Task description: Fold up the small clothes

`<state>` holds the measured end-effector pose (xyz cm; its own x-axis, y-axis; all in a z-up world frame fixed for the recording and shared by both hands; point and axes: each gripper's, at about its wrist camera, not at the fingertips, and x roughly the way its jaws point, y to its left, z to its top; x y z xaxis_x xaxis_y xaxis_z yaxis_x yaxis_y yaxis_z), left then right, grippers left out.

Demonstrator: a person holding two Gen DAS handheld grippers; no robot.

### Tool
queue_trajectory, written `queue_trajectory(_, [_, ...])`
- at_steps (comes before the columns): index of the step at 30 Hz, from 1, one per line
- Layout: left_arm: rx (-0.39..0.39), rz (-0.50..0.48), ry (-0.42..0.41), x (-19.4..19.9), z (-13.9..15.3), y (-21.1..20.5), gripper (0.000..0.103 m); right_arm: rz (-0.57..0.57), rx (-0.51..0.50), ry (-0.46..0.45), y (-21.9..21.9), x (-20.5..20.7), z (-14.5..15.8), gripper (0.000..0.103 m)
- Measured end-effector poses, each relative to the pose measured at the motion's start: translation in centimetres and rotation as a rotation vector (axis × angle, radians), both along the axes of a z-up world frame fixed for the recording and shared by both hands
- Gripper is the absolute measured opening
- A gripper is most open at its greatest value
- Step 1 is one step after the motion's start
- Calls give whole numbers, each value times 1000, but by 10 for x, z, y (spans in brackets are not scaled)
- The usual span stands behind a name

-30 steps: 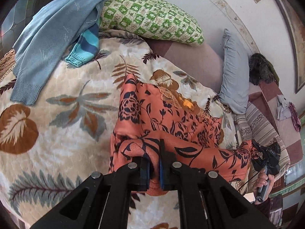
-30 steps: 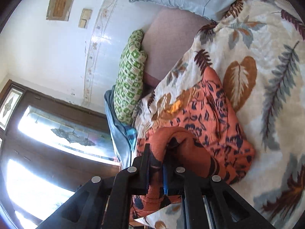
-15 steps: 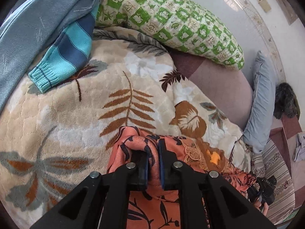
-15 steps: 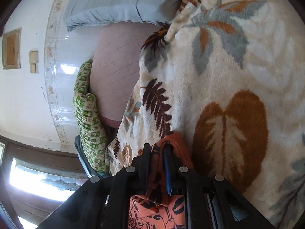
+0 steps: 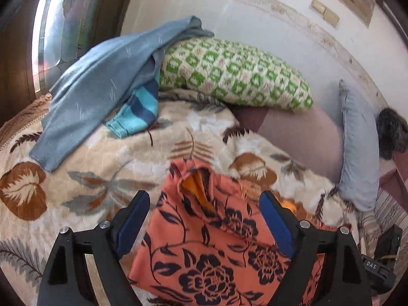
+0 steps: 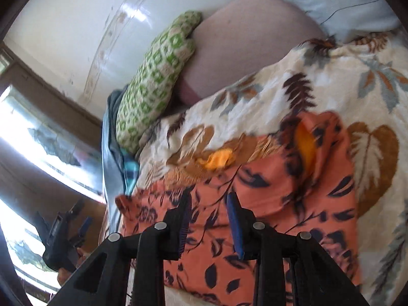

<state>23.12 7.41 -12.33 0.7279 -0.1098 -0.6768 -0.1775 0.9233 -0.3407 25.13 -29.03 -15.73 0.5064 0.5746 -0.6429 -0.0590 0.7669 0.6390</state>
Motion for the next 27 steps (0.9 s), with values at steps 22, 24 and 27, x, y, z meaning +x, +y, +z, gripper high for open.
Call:
queue_trajectory(22, [-143, 70, 68, 67, -54, 39, 88, -131, -346, -7, 39, 124, 4, 32])
queue_trajectory(24, [-162, 51, 83, 66, -55, 38, 88, -153, -345, -20, 22, 106, 11, 32])
queue_trajectory(27, [-177, 14, 73, 62, -53, 31, 88, -202, -290, -18, -7, 69, 14, 32])
